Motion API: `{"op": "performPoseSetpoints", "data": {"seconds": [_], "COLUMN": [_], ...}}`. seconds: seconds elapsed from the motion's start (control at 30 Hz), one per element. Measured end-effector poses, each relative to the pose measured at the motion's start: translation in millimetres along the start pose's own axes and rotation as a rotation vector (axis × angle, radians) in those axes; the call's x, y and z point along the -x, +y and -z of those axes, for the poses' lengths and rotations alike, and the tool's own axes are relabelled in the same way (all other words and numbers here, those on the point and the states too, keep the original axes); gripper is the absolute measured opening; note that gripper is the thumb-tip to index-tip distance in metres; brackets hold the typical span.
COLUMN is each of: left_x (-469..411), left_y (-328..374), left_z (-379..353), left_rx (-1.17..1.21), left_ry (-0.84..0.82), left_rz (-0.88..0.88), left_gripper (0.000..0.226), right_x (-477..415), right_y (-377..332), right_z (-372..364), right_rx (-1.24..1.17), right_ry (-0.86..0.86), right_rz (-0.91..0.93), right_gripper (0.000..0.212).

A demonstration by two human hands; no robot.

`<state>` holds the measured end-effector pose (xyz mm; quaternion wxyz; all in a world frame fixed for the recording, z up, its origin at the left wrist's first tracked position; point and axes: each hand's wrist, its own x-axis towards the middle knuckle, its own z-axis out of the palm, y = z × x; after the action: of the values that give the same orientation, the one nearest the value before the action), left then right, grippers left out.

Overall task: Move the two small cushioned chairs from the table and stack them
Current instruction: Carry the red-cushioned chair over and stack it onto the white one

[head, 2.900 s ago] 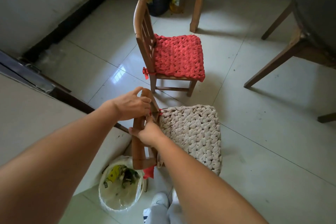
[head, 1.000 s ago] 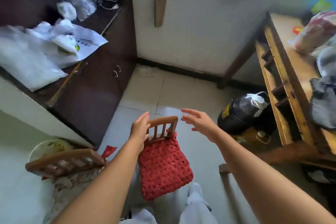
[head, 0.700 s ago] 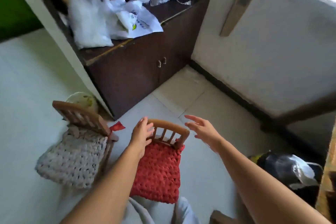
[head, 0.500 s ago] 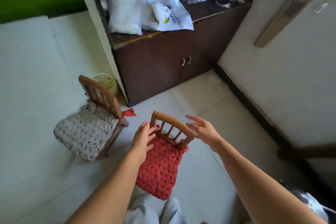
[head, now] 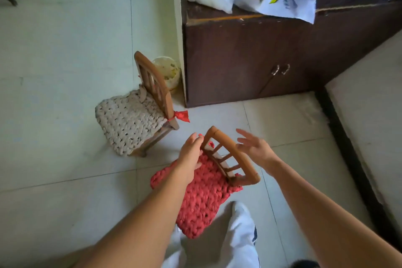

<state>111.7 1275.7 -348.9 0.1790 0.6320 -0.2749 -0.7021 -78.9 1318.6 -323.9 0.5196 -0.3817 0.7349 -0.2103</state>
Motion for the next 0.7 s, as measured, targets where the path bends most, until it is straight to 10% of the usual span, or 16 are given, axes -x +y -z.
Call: {"op": "performPoseSetpoints", "data": {"seconds": [0.7], "left_x": [-111.9], "left_y": [-63.3], "left_z": [-146.8], "left_rx": [-0.008], "left_ry": [0.407], "left_rz": [-0.020], "left_gripper": [0.105], "right_x": [-122.8], "right_y": [129.5], "right_z": [-0.3], "right_rx": [0.469], "right_ry": [-0.489], "right_rz": [0.000], "right_gripper": [0.100]}}
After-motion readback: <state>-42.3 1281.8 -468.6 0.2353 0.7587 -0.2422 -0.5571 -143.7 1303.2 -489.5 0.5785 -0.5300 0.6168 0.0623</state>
